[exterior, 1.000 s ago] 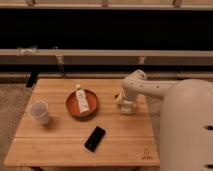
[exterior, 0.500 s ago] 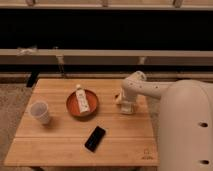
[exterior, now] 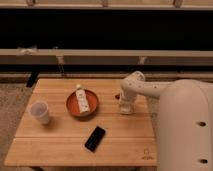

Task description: Place the white sponge in the ceramic cup

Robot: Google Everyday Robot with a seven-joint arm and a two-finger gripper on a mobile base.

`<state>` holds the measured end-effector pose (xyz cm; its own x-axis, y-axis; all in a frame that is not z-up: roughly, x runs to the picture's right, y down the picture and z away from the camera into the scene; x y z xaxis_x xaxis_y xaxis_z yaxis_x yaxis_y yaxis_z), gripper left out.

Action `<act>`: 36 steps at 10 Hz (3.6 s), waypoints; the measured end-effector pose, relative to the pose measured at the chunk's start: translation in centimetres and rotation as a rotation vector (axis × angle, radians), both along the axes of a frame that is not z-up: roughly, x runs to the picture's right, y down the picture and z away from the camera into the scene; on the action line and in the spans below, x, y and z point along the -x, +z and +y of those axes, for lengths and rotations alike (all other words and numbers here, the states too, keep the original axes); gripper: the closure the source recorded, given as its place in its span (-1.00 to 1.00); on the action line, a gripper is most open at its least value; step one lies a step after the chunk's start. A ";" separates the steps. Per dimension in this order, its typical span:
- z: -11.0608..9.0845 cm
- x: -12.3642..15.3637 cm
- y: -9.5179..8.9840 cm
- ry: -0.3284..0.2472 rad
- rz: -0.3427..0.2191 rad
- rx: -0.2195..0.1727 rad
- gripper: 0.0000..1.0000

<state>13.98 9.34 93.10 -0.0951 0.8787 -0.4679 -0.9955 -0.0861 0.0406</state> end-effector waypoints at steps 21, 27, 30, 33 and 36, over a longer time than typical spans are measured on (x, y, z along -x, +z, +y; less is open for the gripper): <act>-7.1 31.9 -13.4 -0.651 -0.537 -0.355 1.00; -7.2 36.3 -15.0 -0.693 -0.639 -0.383 1.00; -7.2 36.5 -15.0 -0.694 -0.641 -0.383 1.00; -7.2 36.5 -15.0 -0.694 -0.641 -0.383 1.00; -7.4 37.1 -15.7 -0.707 -0.682 -0.417 1.00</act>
